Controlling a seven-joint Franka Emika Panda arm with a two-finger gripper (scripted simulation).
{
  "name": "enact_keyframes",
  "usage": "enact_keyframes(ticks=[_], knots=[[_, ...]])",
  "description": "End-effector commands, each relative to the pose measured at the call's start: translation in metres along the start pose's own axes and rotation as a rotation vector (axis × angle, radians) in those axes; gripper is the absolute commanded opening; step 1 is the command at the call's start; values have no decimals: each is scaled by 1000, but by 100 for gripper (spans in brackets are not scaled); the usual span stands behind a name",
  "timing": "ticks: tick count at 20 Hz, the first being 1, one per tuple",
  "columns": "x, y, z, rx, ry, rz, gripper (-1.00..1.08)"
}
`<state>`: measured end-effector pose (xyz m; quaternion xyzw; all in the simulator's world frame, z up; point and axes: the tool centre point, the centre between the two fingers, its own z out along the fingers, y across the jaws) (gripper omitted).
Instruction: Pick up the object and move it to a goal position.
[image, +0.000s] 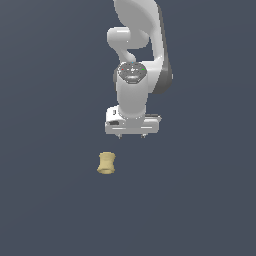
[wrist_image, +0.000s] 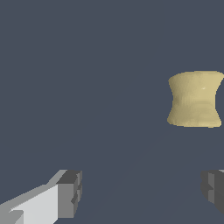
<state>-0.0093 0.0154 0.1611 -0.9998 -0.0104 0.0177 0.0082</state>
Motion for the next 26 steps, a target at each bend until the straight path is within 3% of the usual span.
enact_keyframes(ticks=[1,15,26], knots=[[0,0,0,0,0,0,100],[5,-4,-14,11,13,-1,100],[37,48,19,0,25,7,100]])
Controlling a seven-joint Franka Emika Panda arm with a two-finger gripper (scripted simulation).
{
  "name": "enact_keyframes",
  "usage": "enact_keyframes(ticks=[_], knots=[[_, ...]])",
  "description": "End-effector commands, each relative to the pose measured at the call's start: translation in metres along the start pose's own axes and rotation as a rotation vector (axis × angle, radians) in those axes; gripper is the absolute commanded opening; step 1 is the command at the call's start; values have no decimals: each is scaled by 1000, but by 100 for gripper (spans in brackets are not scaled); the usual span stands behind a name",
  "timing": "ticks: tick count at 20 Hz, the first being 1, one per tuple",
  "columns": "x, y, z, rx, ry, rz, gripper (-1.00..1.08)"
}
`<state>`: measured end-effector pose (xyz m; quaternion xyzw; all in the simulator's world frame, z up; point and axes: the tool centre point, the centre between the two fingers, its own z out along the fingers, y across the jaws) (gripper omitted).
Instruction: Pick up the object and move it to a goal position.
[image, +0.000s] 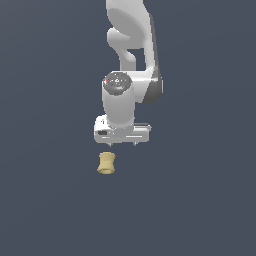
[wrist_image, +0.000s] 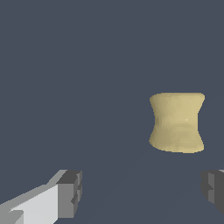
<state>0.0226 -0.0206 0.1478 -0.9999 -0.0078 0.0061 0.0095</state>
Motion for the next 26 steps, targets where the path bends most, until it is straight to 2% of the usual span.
enact_keyframes(ticks=[1,7,12,20,26], knots=[[9,19,12,-4,3,3,100],[25,57,39,-13,9,7,100],[30,75,51,-18,11,8,100],[31,79,57,-19,11,10,100],[30,80,84,-19,12,9,100]])
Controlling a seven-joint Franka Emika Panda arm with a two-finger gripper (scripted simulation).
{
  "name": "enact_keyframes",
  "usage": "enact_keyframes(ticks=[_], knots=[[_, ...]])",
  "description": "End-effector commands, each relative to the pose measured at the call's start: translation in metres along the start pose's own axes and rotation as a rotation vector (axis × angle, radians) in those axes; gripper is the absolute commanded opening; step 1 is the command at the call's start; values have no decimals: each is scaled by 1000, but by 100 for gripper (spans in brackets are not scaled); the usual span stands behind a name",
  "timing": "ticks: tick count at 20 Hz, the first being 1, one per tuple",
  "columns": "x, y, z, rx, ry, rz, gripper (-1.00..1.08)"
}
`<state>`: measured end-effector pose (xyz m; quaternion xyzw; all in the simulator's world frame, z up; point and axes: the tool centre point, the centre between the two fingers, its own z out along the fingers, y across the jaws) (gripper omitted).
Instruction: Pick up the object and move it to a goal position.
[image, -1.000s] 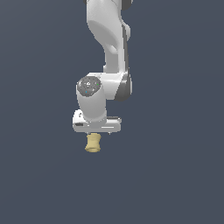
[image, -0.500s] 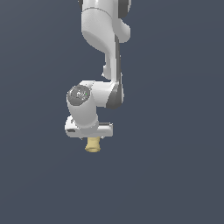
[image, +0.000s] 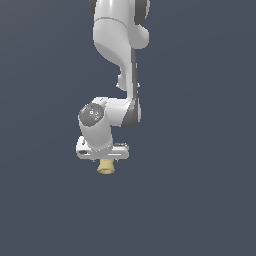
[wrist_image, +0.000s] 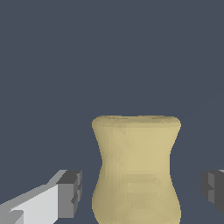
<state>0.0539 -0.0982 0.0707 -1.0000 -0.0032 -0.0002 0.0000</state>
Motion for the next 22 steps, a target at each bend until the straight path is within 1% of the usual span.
enact_keyframes(ticks=[1,5,9,10,22], knots=[[-1,0,14,0,-1,0,100],[-1,0,28,0,-1,-1,100],[1,1,29,0,-1,-1,100],[1,1,29,0,-1,-1,-100],[1,1,28,0,0,0,-100]])
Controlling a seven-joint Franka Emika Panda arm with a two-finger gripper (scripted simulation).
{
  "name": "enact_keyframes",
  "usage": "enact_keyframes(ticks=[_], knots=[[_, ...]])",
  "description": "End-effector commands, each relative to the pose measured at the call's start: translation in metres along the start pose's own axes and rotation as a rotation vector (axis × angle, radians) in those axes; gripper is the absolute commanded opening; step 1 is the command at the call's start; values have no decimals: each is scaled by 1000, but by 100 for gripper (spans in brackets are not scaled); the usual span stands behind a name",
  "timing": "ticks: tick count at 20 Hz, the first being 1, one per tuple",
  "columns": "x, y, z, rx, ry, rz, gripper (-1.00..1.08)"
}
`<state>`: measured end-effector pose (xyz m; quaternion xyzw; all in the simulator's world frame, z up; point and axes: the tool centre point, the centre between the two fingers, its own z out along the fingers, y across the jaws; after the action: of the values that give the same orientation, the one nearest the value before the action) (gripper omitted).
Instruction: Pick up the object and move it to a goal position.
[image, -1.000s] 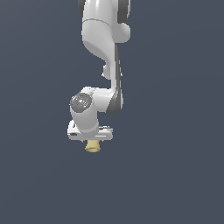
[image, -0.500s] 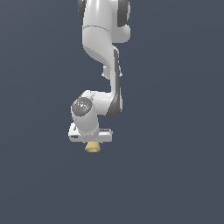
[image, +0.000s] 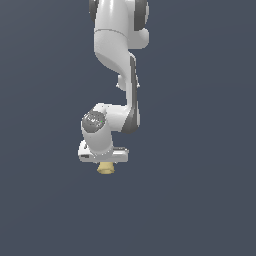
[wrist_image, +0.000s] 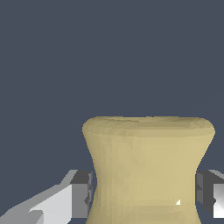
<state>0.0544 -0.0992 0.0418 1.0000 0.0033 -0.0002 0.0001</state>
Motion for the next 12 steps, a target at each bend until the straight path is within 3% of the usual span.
enact_keyframes(ticks=[1,12], knots=[[0,0,-3,0,1,0,-100],[-4,13,-65,0,1,0,-100]])
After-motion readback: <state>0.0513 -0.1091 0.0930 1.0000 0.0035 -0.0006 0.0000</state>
